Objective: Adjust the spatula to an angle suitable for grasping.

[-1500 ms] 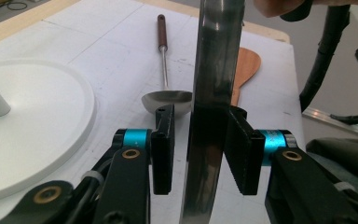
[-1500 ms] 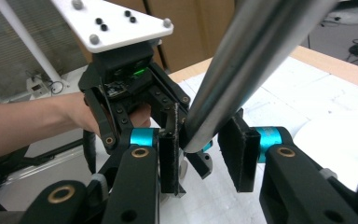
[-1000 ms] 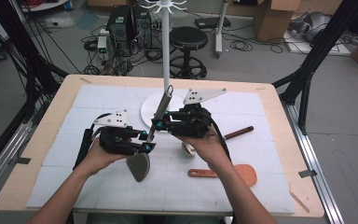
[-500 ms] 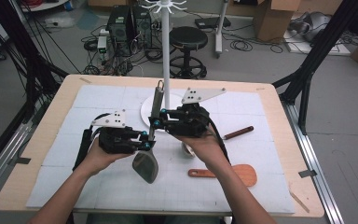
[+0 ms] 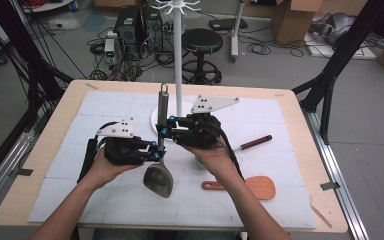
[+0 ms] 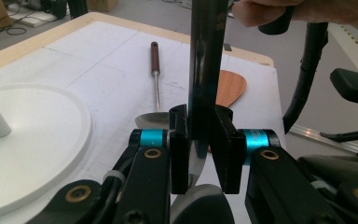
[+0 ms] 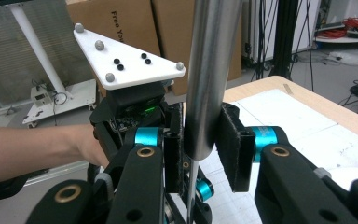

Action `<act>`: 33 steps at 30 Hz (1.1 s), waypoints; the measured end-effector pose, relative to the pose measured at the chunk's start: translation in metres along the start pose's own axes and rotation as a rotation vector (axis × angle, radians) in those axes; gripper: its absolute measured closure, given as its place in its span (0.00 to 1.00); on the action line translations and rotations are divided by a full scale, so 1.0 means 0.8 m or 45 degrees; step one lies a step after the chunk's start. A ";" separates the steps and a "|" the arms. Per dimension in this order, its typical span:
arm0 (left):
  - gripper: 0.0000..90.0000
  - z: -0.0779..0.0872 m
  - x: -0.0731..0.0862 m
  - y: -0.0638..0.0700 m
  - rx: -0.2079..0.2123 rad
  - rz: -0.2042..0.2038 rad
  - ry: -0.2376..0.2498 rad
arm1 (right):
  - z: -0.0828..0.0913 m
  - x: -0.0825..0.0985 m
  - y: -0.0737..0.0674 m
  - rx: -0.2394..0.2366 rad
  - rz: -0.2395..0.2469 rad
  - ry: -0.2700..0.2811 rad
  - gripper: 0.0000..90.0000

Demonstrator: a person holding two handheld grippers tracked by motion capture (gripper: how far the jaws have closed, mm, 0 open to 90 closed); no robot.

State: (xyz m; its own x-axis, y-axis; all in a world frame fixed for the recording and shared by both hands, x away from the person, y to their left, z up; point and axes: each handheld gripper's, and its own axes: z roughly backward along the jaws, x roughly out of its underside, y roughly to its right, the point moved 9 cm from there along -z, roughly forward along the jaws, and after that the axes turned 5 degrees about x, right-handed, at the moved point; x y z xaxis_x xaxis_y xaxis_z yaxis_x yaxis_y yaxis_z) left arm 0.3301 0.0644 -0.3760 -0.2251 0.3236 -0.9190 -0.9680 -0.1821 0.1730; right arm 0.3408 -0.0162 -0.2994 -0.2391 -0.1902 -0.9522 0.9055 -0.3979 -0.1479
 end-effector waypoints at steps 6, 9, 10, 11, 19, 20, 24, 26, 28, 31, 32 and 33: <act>0.96 0.003 -0.006 0.005 0.027 0.009 0.055 | -0.002 0.003 0.002 0.002 -0.002 -0.017 0.79; 0.96 0.005 -0.008 0.006 0.042 0.009 0.067 | -0.004 0.002 -0.001 -0.018 0.002 -0.012 0.80; 0.96 0.006 -0.009 0.006 0.045 0.008 0.071 | -0.005 0.001 -0.003 -0.041 -0.005 -0.006 0.81; 0.96 0.006 -0.009 0.006 0.046 0.007 0.074 | -0.005 0.001 -0.004 -0.051 -0.004 -0.004 0.81; 0.87 0.016 -0.011 0.005 0.033 0.015 0.099 | -0.005 -0.004 -0.007 -0.079 0.008 0.008 0.83; 0.83 0.019 -0.011 0.004 0.025 0.016 0.098 | -0.002 -0.005 -0.002 -0.062 0.004 0.012 0.83; 0.76 0.027 -0.006 0.000 -0.005 0.030 0.084 | 0.000 -0.005 0.003 -0.050 -0.002 0.015 0.83; 0.73 0.034 -0.001 0.000 -0.021 0.022 0.071 | 0.001 -0.007 0.009 -0.038 0.004 0.016 0.83; 0.70 0.037 0.002 0.000 -0.030 0.024 0.066 | 0.002 -0.009 0.012 -0.029 0.003 0.018 0.83; 0.65 0.042 0.008 -0.002 -0.057 0.026 0.056 | 0.004 -0.012 0.018 -0.018 0.001 0.024 0.83; 0.63 0.042 0.008 -0.002 -0.057 0.026 0.056 | 0.004 -0.012 0.018 -0.018 0.001 0.024 0.83; 0.62 0.045 0.011 -0.003 -0.067 0.029 0.051 | 0.005 -0.013 0.022 -0.014 -0.002 0.020 0.83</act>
State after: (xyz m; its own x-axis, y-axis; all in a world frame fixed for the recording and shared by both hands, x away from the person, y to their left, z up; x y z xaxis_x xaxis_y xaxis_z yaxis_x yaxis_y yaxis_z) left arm 0.3263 0.1013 -0.3717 -0.2415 0.2819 -0.9286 -0.9552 -0.2378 0.1762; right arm 0.3578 -0.0248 -0.2910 -0.2349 -0.1758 -0.9560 0.9089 -0.3884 -0.1519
